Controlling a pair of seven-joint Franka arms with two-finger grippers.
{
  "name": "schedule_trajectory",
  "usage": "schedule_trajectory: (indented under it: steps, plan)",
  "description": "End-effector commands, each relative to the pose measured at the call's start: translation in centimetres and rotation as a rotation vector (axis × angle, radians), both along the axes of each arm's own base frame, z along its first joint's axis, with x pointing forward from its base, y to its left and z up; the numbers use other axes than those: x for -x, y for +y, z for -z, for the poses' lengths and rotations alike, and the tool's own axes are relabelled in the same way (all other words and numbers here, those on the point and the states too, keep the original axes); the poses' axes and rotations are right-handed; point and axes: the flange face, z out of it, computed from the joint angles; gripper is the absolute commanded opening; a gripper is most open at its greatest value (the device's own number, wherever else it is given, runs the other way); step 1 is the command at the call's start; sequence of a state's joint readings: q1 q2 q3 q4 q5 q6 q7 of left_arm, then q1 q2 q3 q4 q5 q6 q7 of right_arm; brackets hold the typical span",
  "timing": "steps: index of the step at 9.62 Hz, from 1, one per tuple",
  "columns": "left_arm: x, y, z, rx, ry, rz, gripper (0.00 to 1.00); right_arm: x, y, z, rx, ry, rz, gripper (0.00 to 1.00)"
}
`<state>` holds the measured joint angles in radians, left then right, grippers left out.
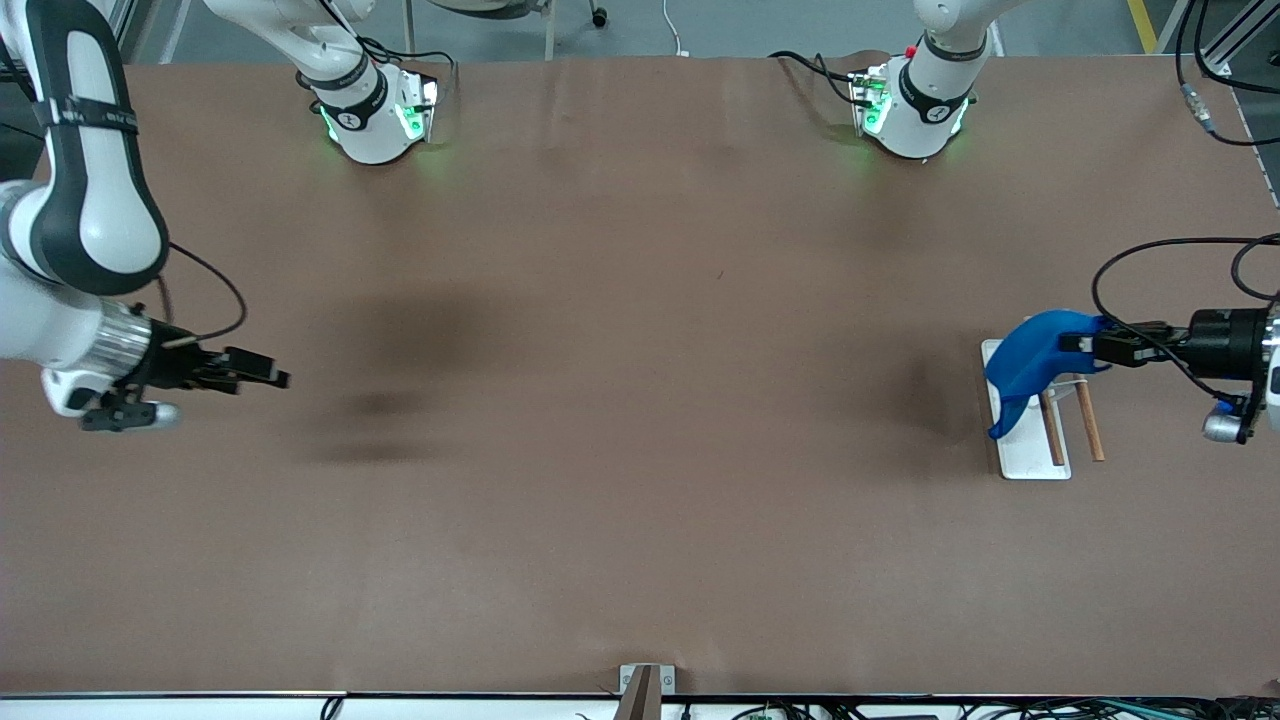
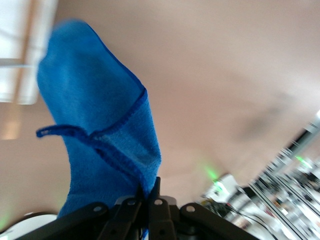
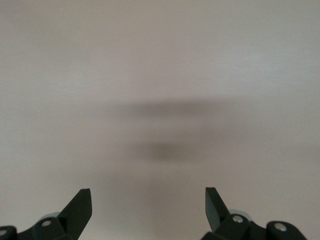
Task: Right arm passes towel to left arm to hang
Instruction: 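Drape the towel over the wooden dowels with the left gripper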
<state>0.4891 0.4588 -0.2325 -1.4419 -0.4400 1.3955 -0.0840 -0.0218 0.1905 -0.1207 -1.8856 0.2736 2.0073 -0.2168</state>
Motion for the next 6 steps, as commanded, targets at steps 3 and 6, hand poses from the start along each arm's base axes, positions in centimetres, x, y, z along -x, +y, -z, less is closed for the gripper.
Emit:
schedule_trajectory:
  steps: [3,6]
  plan:
    - [0.6,5.4,2.2,-0.182,-0.01,-0.008,0.0,3.8,-1.1,-10.8,0.165,-0.036,0.198,1.0]
    - [0.7,8.1,2.3,-0.207,-0.037,-0.018,0.0,5.4,-2.2,-20.6,0.241,-0.054,0.194,1.0]
